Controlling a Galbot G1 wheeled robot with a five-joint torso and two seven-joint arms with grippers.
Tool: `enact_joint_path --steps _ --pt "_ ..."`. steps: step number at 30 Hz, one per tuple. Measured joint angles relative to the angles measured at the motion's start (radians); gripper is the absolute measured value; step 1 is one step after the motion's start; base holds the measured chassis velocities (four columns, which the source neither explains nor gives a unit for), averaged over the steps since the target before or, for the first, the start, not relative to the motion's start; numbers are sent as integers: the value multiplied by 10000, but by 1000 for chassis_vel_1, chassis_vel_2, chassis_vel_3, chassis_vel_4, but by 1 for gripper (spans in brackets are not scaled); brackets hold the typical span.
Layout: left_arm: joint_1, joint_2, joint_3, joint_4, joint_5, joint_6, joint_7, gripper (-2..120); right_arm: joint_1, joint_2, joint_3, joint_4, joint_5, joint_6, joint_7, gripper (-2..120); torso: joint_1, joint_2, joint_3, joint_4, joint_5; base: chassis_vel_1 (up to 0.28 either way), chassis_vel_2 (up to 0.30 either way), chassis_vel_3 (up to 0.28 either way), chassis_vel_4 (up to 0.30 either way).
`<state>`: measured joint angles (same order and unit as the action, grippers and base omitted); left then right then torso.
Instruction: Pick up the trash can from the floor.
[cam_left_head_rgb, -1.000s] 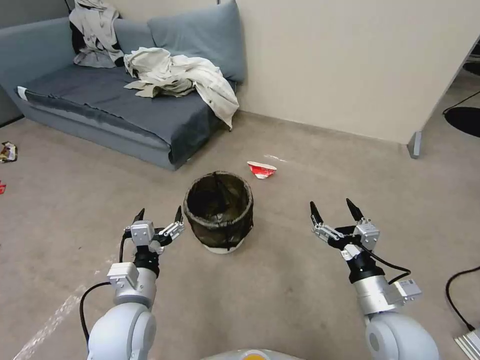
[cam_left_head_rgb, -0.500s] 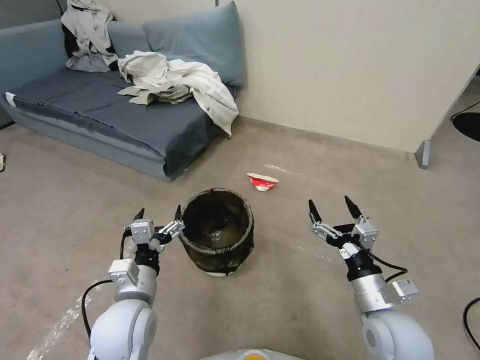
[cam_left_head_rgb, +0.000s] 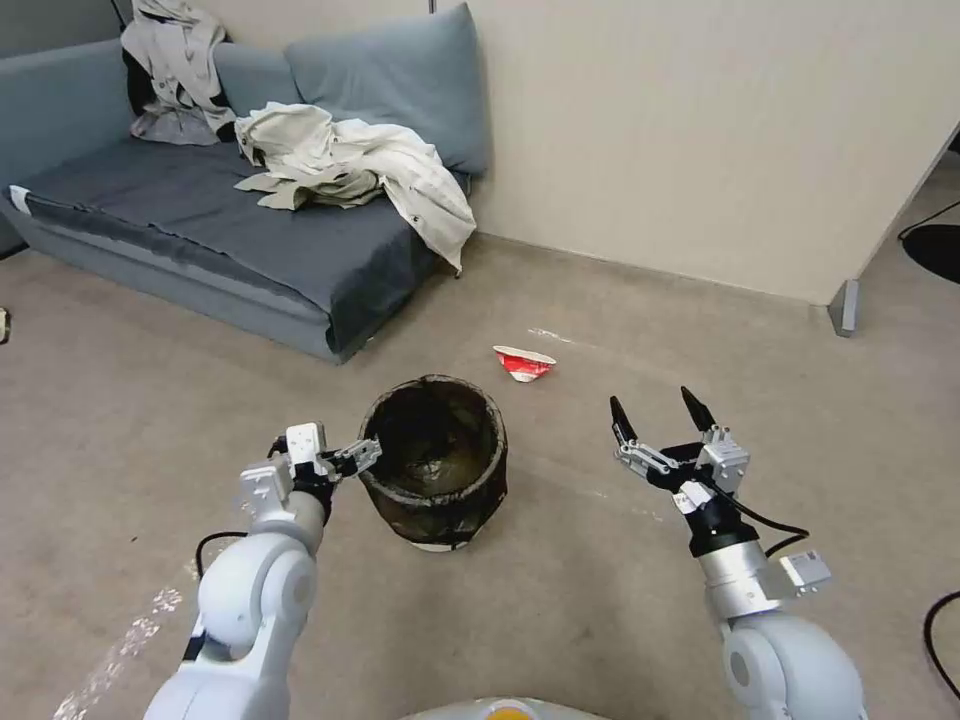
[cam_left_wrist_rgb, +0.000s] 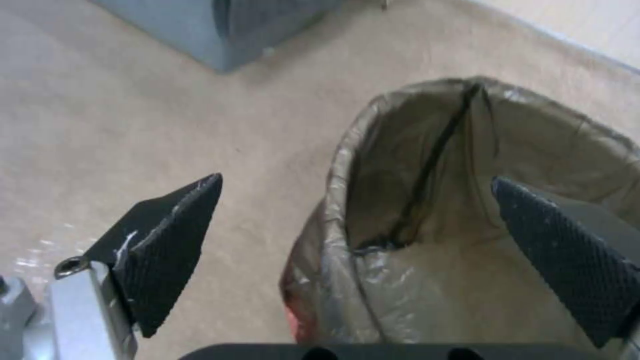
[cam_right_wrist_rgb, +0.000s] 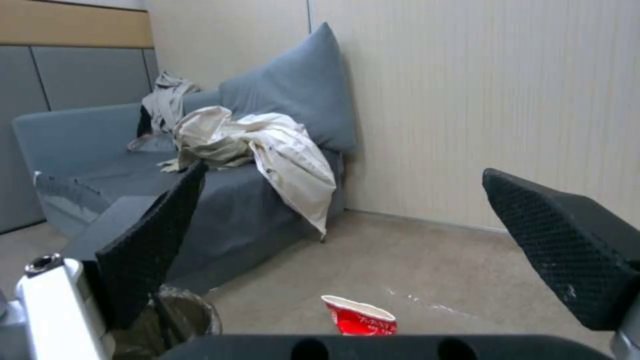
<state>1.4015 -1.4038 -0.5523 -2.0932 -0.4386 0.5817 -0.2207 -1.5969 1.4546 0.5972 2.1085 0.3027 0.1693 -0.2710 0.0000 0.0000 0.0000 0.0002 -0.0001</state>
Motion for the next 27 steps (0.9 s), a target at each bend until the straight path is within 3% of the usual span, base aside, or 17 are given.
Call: enact_joint_path --steps 6,12,16,27 --pt "-533 163 164 603 -518 293 -138 100 0 25 14 -1 -19 -44 0 100 0 0 0 -3 0 0 0 0 0" --pt "-1701 406 536 2025 -1315 759 -284 100 58 116 83 -7 -82 -185 3 100 0 0 0 -3 1 0 0 0 0" --pt "-2075 445 743 2558 -1542 803 -342 99 87 150 114 -8 -91 -205 16 100 0 0 0 -2 1 0 0 0 0" --pt "-2636 439 959 3447 -1587 879 -506 99 140 158 151 -145 -91 -192 30 100 0 0 -1 -2 5 0 0 0 0"
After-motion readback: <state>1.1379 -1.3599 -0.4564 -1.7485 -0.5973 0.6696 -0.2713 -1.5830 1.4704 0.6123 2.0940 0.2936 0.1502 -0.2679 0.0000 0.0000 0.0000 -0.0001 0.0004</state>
